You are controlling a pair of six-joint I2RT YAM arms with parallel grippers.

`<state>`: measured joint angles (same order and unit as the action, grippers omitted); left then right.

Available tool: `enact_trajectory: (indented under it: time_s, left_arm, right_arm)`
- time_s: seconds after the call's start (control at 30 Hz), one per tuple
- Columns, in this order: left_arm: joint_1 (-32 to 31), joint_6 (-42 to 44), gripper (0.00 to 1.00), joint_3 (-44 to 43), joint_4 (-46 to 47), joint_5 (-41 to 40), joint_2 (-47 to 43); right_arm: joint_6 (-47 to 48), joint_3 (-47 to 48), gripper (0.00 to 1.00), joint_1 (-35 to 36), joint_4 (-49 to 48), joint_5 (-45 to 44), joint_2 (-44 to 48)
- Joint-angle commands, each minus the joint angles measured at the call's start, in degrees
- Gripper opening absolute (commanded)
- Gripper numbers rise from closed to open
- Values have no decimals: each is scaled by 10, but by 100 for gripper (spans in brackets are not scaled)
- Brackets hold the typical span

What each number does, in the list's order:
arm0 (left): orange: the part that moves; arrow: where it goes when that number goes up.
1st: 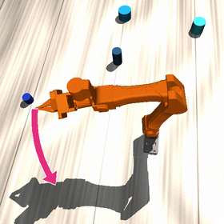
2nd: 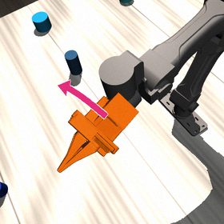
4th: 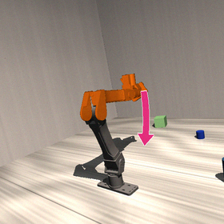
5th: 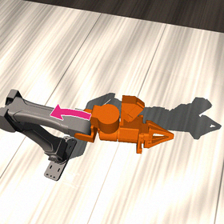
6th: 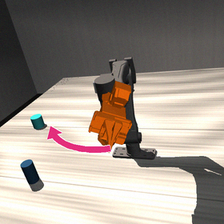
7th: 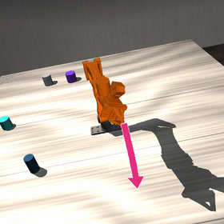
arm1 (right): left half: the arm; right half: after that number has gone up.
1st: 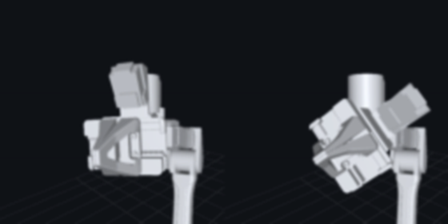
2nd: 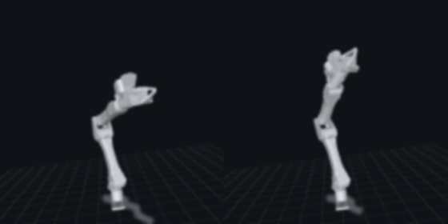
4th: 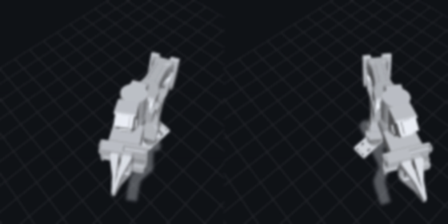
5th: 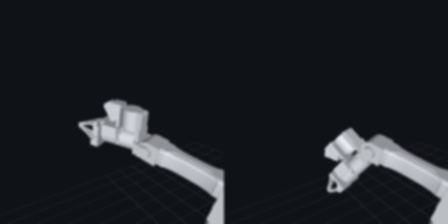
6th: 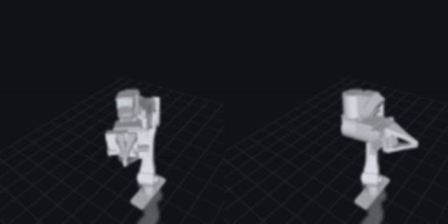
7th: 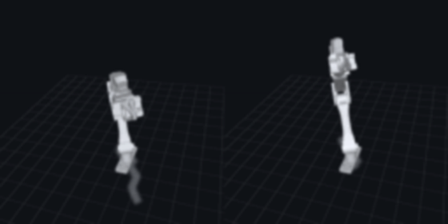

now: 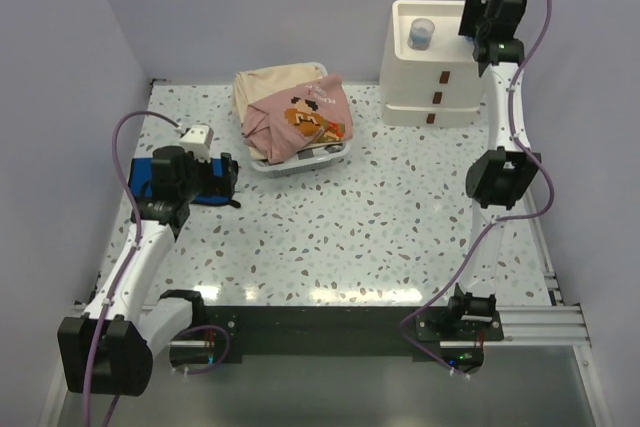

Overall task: Sort the stationery into containers
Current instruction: Place the stationery in the storage box, then reset both arms

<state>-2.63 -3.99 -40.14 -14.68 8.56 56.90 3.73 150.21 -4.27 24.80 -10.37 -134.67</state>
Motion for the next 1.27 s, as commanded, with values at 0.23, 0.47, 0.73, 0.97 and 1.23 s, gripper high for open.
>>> enact_trajectory:
  time_s: [0.23, 0.47, 0.73, 0.97, 1.23]
  left_arm:
    - [2, -7, 100, -30, 18, 15, 11]
    - [2, -15, 100, -28, 29, 17, 5]
    - [3, 9, 100, -73, 60, 5, 15]
    - [54, 53, 100, -144, 88, 37, 82]
    - [31, 68, 100, -232, 109, 30, 151]
  right_arm:
    - [-23, 46, 99, -5, -66, -11, -2]
    - [-17, 11, 99, 1, -58, -43, 71]
    - [-107, -307, 99, 38, 53, -91, 308]
    - [-131, -601, 99, 74, 109, -86, 486]
    - [-116, -729, 99, 116, 126, -96, 613]
